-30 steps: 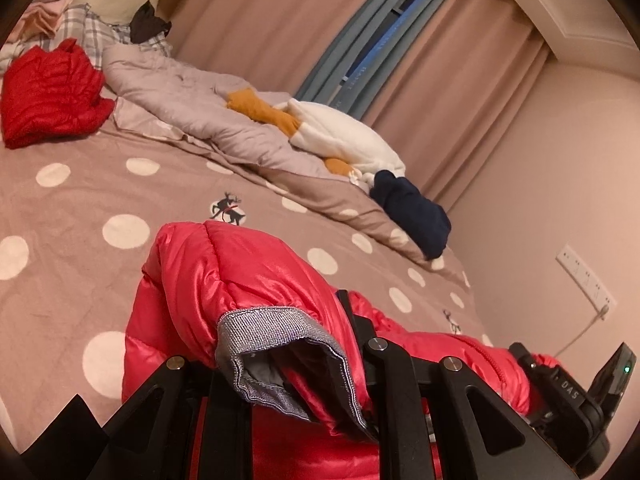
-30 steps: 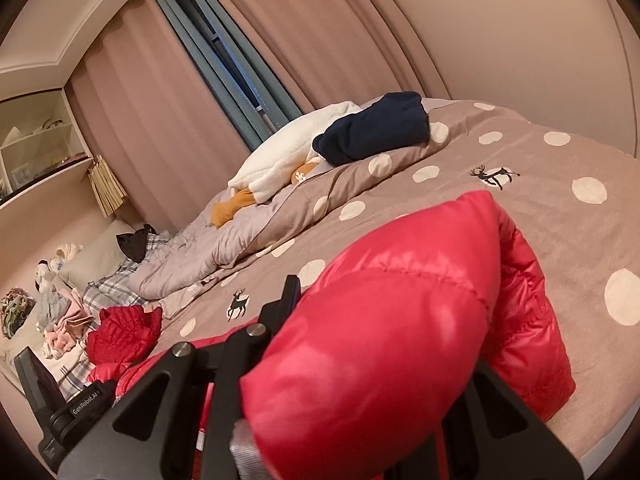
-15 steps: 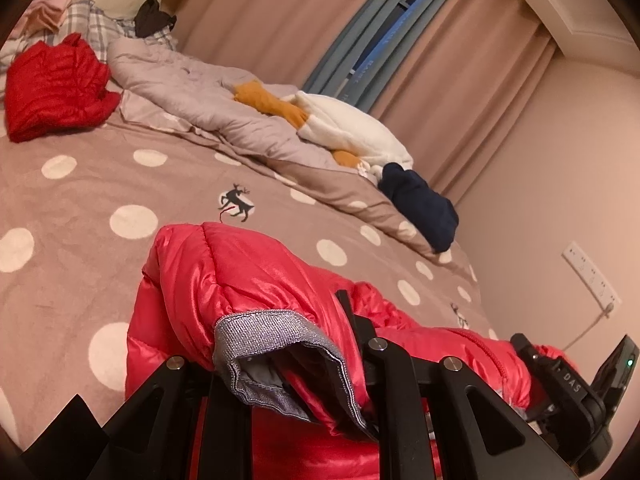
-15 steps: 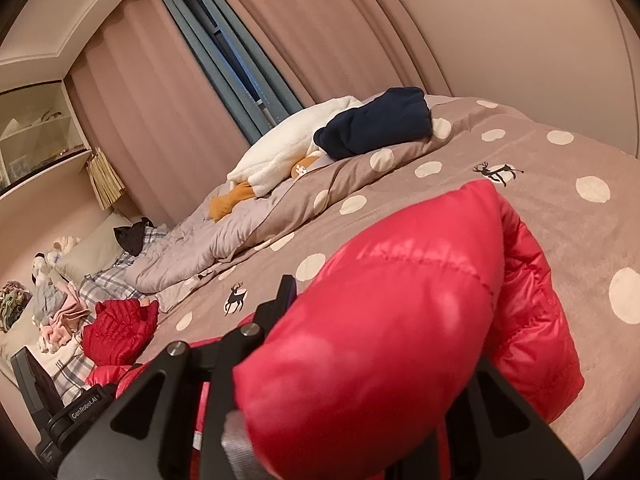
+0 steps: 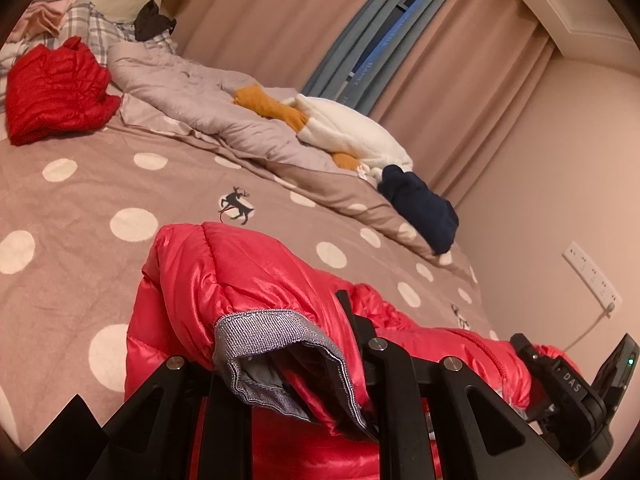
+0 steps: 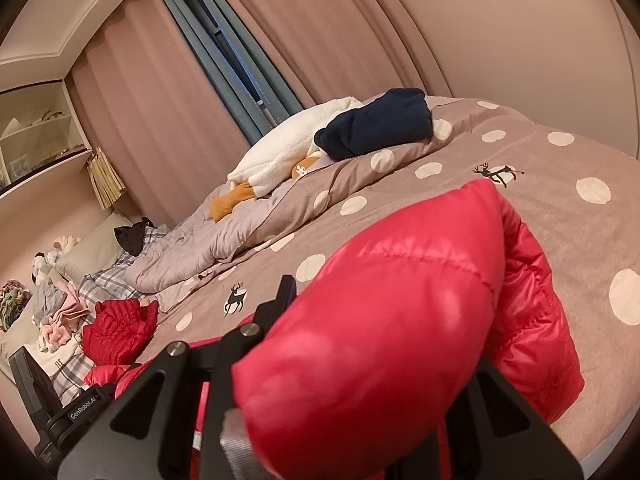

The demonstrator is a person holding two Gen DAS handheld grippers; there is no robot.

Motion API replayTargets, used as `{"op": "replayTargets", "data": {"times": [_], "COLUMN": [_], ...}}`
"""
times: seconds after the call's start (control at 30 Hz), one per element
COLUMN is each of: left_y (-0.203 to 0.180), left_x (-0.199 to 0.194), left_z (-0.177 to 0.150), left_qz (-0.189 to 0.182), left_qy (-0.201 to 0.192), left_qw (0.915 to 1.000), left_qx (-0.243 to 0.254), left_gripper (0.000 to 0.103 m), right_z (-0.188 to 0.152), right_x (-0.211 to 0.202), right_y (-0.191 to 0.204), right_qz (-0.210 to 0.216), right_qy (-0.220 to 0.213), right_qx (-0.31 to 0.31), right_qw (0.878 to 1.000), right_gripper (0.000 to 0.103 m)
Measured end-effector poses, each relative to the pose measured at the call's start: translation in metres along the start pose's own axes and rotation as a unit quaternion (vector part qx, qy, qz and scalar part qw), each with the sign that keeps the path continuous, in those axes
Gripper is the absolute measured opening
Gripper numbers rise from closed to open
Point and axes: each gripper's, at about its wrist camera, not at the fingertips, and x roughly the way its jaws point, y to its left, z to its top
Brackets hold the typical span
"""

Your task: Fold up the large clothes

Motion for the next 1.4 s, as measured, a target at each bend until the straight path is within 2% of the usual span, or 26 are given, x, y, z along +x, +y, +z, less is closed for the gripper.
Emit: {"op": "replayTargets", "data": {"times": [0.13, 0.3, 0.83, 1.17, 1.4], "left_y": [-0.0005, -0.0016, 0.0023, 0.0059, 0.0059], "left_x": [0.0003, 0.0017, 0.0041, 0.0048, 0.0058], "left_z": [-0.0001, -0.0005, -0.0005, 0.0008, 0.0012], "left_qz": [0.001, 0.002, 0.004, 0.003, 0.004], "left_qy": [0.002, 0.002, 0.015, 0.019, 0.022], "left_qw": [1.0, 1.0, 0.9999, 0.9997, 0.9997], "left_qx": [0.002, 0.003, -0.001, -0.015, -0.012], "left_gripper": [0.015, 0.015, 0.018, 0.036, 0.04], "right_z": [-0.0004, -0.0021, -0.0036, -0.0047, -0.008], "right_x": [0.0, -0.0001, 0.0013, 0.0023, 0.0015], "right_y": [0.0004, 0.0027, 0.0028, -0.0001, 0.0002], "right_qz": [0.001, 0.002, -0.005, -0.003, 0.0], "right_qy": [0.001, 0.002, 0.002, 0.006, 0.007], "right_qx": [0.004, 0.003, -0.001, 0.005, 0.006], "right_qw": [1.0, 1.0, 1.0, 1.0, 1.0], "right_gripper": [0.028, 0.033, 0.035, 0.043, 0.048]}}
